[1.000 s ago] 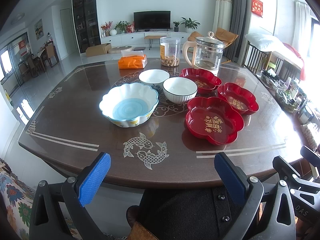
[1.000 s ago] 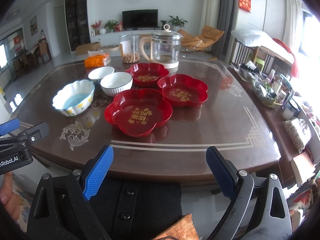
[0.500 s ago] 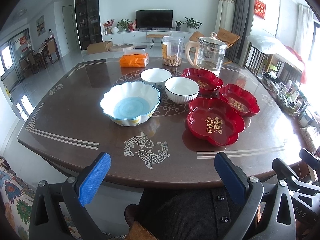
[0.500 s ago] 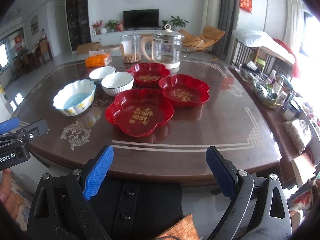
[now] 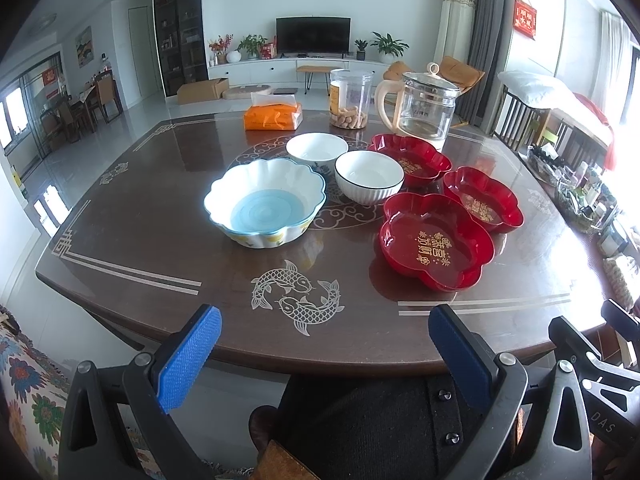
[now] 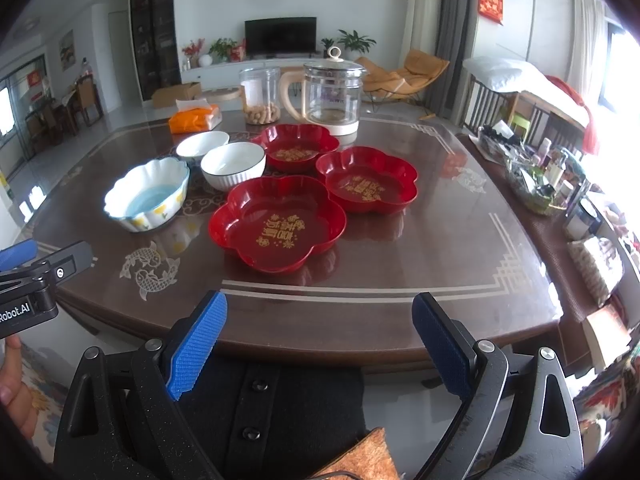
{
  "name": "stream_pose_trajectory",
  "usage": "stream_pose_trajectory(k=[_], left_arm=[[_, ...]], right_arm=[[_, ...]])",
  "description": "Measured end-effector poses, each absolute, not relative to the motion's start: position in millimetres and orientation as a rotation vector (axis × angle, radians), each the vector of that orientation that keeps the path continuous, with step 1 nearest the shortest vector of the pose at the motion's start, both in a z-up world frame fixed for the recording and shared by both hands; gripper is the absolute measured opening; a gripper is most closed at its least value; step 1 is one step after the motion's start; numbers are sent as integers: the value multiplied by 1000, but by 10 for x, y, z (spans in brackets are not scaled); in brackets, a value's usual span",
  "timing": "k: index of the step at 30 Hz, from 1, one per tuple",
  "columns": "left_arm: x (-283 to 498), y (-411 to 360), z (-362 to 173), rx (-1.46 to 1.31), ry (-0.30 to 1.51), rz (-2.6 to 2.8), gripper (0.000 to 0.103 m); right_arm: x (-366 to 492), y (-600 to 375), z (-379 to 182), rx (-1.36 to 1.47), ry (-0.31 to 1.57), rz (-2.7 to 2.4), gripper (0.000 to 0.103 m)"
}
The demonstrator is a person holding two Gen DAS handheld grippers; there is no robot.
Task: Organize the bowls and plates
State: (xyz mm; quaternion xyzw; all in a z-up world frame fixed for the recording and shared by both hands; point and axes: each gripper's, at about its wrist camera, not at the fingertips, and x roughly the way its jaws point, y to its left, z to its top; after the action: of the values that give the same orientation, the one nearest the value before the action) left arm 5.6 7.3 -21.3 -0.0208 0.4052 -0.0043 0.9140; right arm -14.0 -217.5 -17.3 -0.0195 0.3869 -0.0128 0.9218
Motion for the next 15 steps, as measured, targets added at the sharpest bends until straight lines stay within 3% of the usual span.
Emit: stream_pose_trajectory(k=[15], left_arm=[[95, 134, -308, -66, 875, -8, 103]], right_arm=[[-138, -2175, -208, -40, 805, -25, 95]])
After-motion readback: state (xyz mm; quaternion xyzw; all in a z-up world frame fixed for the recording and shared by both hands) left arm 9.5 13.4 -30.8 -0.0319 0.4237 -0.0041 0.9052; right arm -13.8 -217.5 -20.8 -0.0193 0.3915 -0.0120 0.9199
